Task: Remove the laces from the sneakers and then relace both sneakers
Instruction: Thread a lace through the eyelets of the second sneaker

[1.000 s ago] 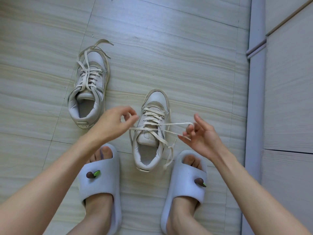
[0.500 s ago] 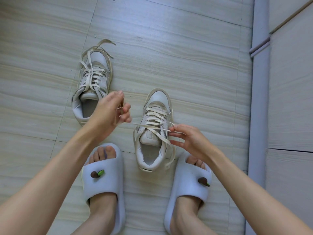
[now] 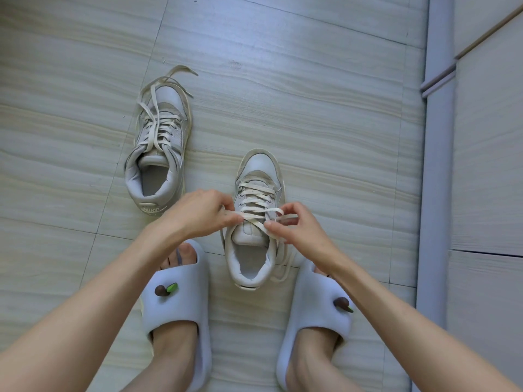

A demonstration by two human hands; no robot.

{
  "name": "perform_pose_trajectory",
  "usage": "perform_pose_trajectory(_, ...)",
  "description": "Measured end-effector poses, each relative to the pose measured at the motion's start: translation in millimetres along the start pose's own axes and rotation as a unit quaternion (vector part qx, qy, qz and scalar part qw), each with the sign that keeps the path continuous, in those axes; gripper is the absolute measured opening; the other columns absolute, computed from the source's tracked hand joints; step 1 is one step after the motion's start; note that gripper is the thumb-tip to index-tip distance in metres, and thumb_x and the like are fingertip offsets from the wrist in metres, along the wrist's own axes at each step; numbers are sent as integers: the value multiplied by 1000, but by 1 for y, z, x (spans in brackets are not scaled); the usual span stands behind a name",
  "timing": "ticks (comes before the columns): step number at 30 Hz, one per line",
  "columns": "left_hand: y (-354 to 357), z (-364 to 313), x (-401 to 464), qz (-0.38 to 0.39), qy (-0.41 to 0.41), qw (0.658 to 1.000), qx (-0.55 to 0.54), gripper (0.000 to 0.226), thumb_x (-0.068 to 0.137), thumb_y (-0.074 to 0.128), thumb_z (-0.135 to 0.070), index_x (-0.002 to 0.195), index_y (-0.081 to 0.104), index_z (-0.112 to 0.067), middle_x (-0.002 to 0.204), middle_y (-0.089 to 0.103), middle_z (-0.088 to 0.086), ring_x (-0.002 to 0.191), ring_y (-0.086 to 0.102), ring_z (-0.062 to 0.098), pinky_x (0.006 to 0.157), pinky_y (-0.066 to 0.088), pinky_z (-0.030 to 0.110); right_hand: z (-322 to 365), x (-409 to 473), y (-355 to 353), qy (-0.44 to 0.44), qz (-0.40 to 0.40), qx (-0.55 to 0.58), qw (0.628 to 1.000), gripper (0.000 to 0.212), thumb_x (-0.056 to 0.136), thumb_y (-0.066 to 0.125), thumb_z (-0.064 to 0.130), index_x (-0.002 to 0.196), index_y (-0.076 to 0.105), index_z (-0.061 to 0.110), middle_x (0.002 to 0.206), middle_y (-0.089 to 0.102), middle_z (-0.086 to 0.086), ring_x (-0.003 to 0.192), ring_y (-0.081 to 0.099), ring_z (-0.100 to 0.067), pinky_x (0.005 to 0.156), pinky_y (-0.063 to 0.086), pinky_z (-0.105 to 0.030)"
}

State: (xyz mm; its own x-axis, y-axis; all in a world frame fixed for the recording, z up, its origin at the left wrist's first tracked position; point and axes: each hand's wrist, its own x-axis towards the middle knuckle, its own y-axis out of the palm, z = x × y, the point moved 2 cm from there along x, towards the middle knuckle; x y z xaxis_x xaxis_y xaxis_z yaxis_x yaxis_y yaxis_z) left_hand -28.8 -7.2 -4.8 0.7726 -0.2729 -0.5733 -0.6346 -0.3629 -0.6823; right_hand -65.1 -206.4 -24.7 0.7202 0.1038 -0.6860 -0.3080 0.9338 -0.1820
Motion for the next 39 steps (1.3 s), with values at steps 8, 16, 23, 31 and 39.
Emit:
perform_pose_trajectory(8, -9, 5, -12, -42, -37, 876, -478, 26, 88, 57, -10, 62, 58, -11, 73, 65, -1, 67, 46, 11, 66, 35, 27, 0, -2, 6, -28, -91, -108, 990, 19, 79, 68, 23, 91, 53, 26, 65, 50, 11, 62, 48, -3, 57, 37, -10)
perform_pose_trajectory(16, 7, -1, -14, -47, 0, 807, -588, 25, 81, 47, 3, 59, 44, -7, 83, 72, 13, 76, 67, 19, 66, 54, 21, 4, 6, -8, -17, -163, -40, 986, 16, 78, 67, 20, 79, 53, 27, 67, 51, 10, 63, 49, -7, 61, 40, -20)
perform_pose_trajectory(23, 12, 6, -22, 61, -77, 909, -405, 31, 61, 47, -23, 66, 66, 1, 67, 70, 12, 53, 55, 13, 52, 37, 23, 11, 1, -14, -54, -116, -248, 960, 21, 88, 57, 41, 94, 47, 23, 81, 52, 9, 80, 50, -13, 67, 34, -27)
perform_pose_trajectory(31, 9, -8, 1, -44, -61, 976, -206, 38, 84, 57, -55, 71, 59, -18, 53, 51, -9, 48, 43, 4, 49, 33, 19, 33, -2, -35, -41, -95, -329, 939, 37, 89, 54, 47, 75, 63, 13, 61, 54, 8, 67, 48, -14, 54, 32, -25)
perform_pose_trajectory(39, 13, 6, -5, 25, -92, 915, -393, 23, 90, 59, -29, 70, 62, -17, 75, 69, -9, 64, 52, 6, 61, 34, 24, 19, -2, -56, 23, -63, -133, 989, 21, 86, 65, 31, 69, 66, 19, 65, 51, 0, 55, 38, -9, 55, 31, -22)
